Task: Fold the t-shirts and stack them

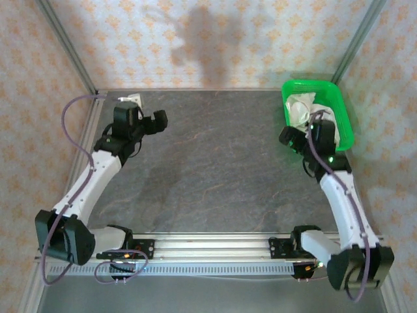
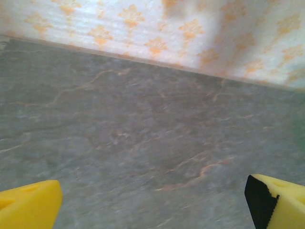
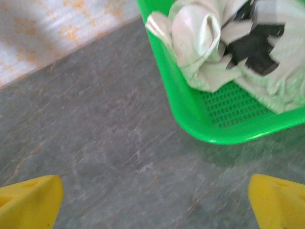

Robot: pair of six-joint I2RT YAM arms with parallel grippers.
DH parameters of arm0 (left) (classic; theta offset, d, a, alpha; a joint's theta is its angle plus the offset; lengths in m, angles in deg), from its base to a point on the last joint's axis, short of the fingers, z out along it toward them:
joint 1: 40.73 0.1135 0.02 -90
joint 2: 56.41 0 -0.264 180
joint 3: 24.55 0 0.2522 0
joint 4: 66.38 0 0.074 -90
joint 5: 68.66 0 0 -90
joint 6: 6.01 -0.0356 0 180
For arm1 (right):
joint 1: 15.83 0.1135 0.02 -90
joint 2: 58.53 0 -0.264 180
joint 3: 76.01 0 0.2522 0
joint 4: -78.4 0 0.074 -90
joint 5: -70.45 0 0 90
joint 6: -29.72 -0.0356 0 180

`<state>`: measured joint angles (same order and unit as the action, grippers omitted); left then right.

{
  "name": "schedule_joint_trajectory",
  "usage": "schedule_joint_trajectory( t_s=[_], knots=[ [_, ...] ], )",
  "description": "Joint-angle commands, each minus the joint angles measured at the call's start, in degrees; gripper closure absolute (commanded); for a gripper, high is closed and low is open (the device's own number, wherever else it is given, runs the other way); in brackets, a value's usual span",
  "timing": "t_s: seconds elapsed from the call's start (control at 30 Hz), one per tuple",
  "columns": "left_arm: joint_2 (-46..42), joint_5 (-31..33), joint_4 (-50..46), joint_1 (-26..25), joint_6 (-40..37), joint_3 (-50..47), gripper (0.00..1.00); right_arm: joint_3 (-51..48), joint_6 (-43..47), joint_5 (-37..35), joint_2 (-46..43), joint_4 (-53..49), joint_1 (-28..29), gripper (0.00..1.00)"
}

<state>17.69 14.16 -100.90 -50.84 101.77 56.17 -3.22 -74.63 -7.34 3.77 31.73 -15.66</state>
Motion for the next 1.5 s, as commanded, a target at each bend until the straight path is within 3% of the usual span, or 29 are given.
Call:
schedule_joint_trajectory(
  t_s=[0.0, 0.17, 0.43, 0.57, 0.73, 1.03, 1.47],
  knots=[
    [6.62, -8.94, -14.16, -2.64, 4.46, 10.84, 0.0, 12.45, -5.84, 6.05, 10.25, -12.65, -3.16, 0.0],
    [8.3, -10.7, -14.47, -6.6, 4.85, 15.72, 0.0, 21.96, -11.83, 12.78, 20.85, -11.8, -8.17, 0.07],
    [4.87, -13.3, -13.19, -8.11, 3.02, 15.58, 0.0, 26.4, -17.99, 16.32, 32.77, -2.27, -14.55, 0.13],
    [2.21, -13.49, -13.63, -8.26, 2.09, 15.22, 0.0, 26.3, -24.15, 21.62, 37.43, 5.57, -16.11, 0.21],
    [0.21, -13.39, -15.06, -8.33, 1.82, 15.14, 0.0, 26.77, -29.87, 21.98, 41.23, 12.0, -16.4, 0.28],
    [-0.24, -13.81, -15.71, -8.33, 2.17, 16.11, 0.0, 32.35, -30.37, 19.08, 48.8, 10.67, -16.36, 0.5],
    [-1.54, -18.7, -14.53, -9.64, 1.32, 19.61, 0.0, 38.37, -26.78, 14.96, 55.32, 5.78, -16.32, 0.55]
  ],
)
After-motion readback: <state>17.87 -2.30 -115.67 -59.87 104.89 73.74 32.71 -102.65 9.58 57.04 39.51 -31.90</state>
